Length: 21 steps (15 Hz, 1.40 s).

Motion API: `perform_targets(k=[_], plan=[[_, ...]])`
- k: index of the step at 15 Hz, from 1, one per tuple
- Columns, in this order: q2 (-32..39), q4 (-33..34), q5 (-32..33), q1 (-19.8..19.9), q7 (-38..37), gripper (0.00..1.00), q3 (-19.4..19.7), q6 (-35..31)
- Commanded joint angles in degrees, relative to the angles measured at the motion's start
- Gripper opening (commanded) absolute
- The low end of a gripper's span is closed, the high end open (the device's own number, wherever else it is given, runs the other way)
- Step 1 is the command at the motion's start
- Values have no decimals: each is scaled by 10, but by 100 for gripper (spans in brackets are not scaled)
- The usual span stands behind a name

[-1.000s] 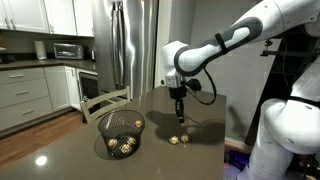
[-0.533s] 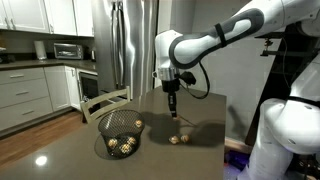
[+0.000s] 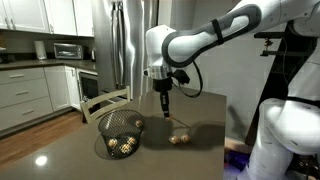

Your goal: Pick up the all candy from the table and put them in the black basket.

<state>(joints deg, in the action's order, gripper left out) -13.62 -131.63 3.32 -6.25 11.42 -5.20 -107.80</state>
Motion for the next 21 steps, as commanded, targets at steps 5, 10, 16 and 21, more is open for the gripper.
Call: perform_targets(k=[5,10,16,21], plan=[[14,45,28,-7,-7,9,-15,10],[4,48,21,-15,4,9,-19,-23],[-6,27,-10,-28,27,9,-12,-122],[3,3,-49,-37,50,9,-9,-219]])
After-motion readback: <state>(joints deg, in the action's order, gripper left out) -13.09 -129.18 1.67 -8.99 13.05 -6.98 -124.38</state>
